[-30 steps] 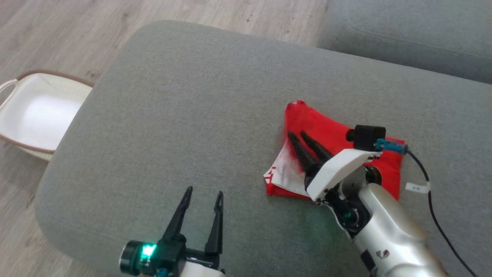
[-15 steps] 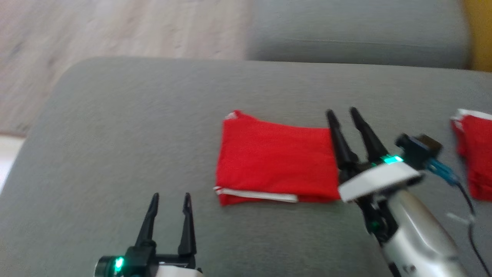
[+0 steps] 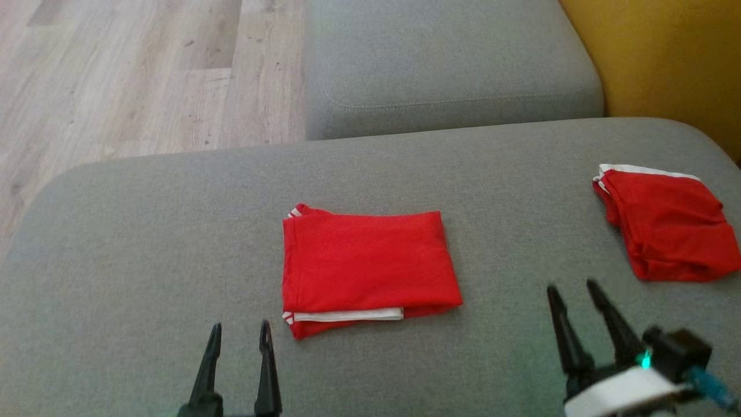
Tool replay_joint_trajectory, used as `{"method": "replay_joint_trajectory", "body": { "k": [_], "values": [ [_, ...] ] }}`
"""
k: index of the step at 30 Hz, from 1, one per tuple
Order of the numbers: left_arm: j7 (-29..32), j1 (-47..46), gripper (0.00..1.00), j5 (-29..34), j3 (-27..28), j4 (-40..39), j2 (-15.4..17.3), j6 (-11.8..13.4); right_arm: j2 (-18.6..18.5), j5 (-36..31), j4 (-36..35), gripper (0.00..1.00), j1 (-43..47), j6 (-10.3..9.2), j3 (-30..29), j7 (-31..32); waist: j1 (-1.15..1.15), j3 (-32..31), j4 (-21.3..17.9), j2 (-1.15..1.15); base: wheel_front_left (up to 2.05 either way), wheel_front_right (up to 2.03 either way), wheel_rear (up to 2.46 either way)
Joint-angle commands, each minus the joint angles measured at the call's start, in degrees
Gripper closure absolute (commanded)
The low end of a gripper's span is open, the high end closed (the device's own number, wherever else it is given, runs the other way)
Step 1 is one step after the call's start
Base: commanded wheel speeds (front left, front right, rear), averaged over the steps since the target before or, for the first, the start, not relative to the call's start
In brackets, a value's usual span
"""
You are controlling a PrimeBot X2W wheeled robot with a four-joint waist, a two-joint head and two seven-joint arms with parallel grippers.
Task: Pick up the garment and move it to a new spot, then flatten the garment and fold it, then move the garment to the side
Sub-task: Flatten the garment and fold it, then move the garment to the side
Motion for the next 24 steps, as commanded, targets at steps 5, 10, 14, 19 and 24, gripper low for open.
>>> {"method": "replay_joint_trajectory", "body": {
  "k": [5, 10, 14, 19, 24],
  "values": [
    [-0.5, 1.0, 0.00, 1.0, 2.8, -2.5, -0.8, 1.0, 1.4, -2.8, -2.5, 0.00, 1.9, -0.04, -0.6, -0.6, 0.02, -0.4, 0.8, 0.00, 0.00, 0.00, 0.00],
    [-0.5, 2.2, 0.00, 1.7, 4.1, -3.1, -0.9, 0.9, 3.0, -4.2, -3.4, 0.00, 3.6, -0.04, -2.5, -0.6, 0.02, -0.2, 1.9, 0.00, 0.00, 0.00, 0.00],
    [-0.5, 1.9, 0.00, 1.9, 4.9, -3.2, -0.9, 0.5, 3.7, -5.0, -3.8, 0.00, 4.0, -0.04, -3.6, -0.6, 0.02, 0.0, 2.5, 0.00, 0.00, 0.00, 0.00],
    [-0.5, 1.8, 0.00, 2.2, 5.5, -3.2, -1.1, 0.1, 4.1, -6.0, -3.9, 0.00, 4.2, -0.04, -4.2, -0.6, 0.02, 0.1, 2.9, 0.00, 0.00, 0.00, 0.00],
    [-0.5, 2.0, 0.00, 2.4, 5.9, -3.1, -1.2, -0.1, 4.5, -6.6, -3.7, 0.00, 4.3, -0.04, -4.4, -0.6, 0.02, 0.0, 3.0, 0.00, 0.00, 0.00, 0.00]
  ]
}}
